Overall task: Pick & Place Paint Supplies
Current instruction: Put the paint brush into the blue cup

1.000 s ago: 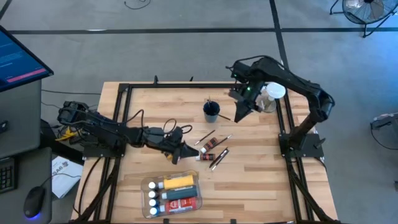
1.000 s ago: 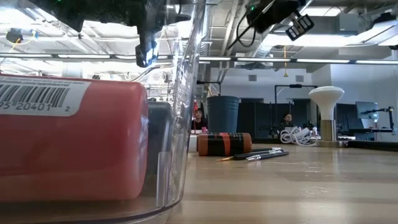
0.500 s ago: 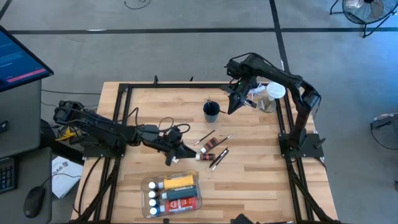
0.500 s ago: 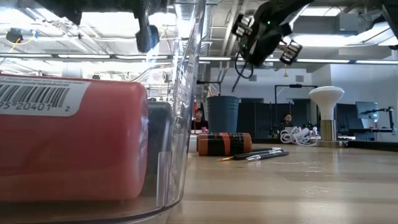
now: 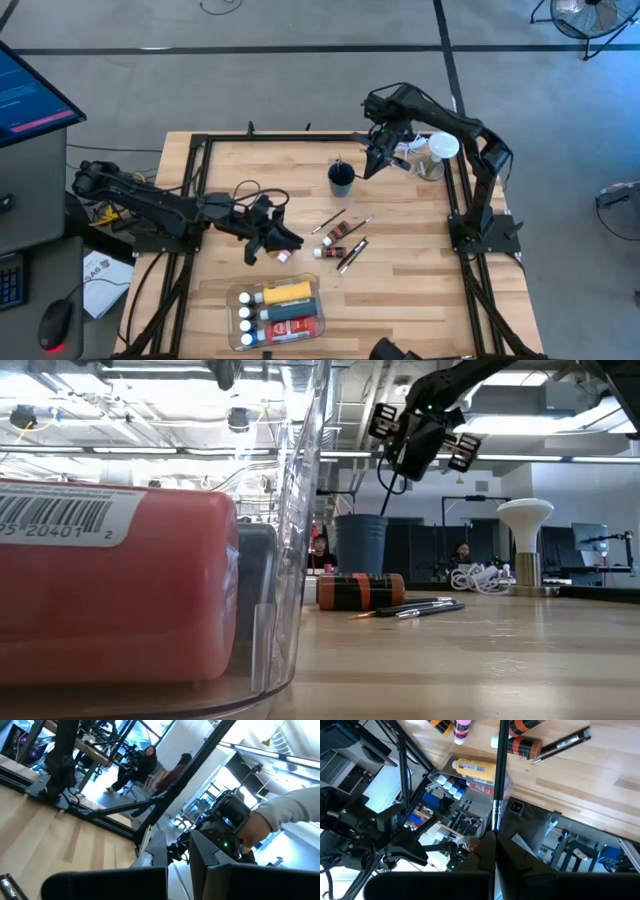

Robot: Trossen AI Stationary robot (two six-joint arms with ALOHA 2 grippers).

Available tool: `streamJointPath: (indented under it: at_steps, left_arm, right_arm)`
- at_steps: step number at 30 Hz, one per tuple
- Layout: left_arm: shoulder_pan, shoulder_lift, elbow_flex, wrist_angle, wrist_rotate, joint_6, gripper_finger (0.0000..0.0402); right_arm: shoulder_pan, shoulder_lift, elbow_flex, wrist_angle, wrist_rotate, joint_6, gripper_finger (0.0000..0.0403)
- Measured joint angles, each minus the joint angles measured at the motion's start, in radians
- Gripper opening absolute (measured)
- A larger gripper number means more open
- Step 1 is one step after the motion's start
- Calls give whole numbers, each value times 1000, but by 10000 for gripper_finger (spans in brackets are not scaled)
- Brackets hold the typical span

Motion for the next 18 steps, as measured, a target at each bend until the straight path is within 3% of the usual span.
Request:
streamJointPath:
  at_steps: [18]
  left_arm:
    - [-69,-1,0,-55,0,15,2]
  right_arm:
    - [13,0,0,220,-29,203,0]
